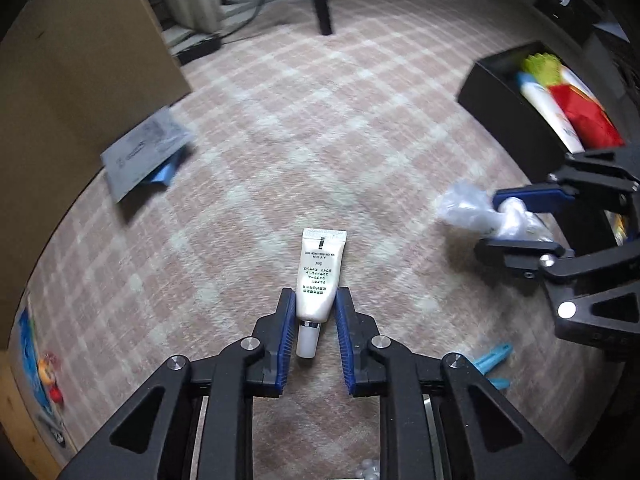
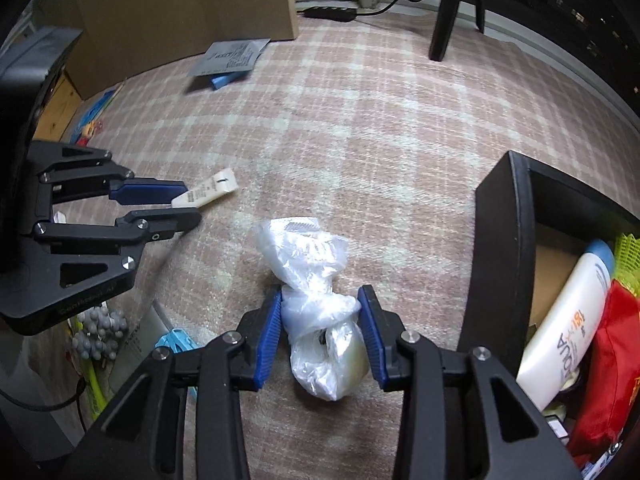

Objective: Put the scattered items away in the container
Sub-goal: 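Grasp the white cream tube with the left gripper while the right grasps the plastic bag, then carry the cream tube and plastic bag to the black box and release both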

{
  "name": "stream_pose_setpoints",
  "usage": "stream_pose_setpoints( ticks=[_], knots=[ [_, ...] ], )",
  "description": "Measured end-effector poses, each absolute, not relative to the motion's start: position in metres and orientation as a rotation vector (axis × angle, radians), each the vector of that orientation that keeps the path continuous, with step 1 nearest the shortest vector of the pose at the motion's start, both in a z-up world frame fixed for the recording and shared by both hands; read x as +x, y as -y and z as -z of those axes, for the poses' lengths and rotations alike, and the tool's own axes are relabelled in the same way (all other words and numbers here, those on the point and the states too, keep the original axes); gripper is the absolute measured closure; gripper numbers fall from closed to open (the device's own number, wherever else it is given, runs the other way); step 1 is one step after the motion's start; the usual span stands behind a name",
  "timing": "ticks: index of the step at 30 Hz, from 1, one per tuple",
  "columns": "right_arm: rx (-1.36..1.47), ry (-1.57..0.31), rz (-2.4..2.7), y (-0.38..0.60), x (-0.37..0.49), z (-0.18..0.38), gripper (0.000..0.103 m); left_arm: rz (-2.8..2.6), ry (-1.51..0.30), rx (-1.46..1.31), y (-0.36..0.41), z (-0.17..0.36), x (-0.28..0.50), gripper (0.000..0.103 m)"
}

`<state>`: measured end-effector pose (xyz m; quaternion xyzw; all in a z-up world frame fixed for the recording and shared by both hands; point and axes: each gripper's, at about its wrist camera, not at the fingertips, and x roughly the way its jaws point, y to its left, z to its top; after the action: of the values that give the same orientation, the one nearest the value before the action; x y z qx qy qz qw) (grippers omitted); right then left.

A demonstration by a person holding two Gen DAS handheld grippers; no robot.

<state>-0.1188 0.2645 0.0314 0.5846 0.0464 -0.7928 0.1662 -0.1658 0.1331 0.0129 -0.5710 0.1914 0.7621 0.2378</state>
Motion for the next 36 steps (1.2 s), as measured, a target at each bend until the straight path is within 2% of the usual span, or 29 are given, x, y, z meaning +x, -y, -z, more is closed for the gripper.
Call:
stream_pose_setpoints(
  ticks=[14, 24, 33, 35, 36],
  knots=[
    [1.585, 0.001, 2.385, -0.294, -0.119, -0.072, 0.067, -2.202, -0.340, -1.441, -0.145, -0.077, -0.159, 0.086],
    [1.597, 0.121, 2.556, -0.380, -0.114, -0.108, 0.067, -2.143, -0.282, -1.341, -0.236, -0.108, -0.149, 0.086],
    [1.644, 0.173, 2.667, -0.439, -0.109, -0.118, 0.067, -2.072, -0.287, -1.305, -0.304, -0.111, -0.145, 0.086],
    [1.642, 0.183, 2.687, -0.447, -0.107, -0.119, 0.066, -2.066, -0.294, -1.290, -0.316, -0.111, -0.144, 0.083],
    [1.630, 0.198, 2.699, -0.453, -0.106, -0.121, 0.063, -2.056, -0.294, -1.303, -0.322, -0.110, -0.145, 0.076]
  ],
)
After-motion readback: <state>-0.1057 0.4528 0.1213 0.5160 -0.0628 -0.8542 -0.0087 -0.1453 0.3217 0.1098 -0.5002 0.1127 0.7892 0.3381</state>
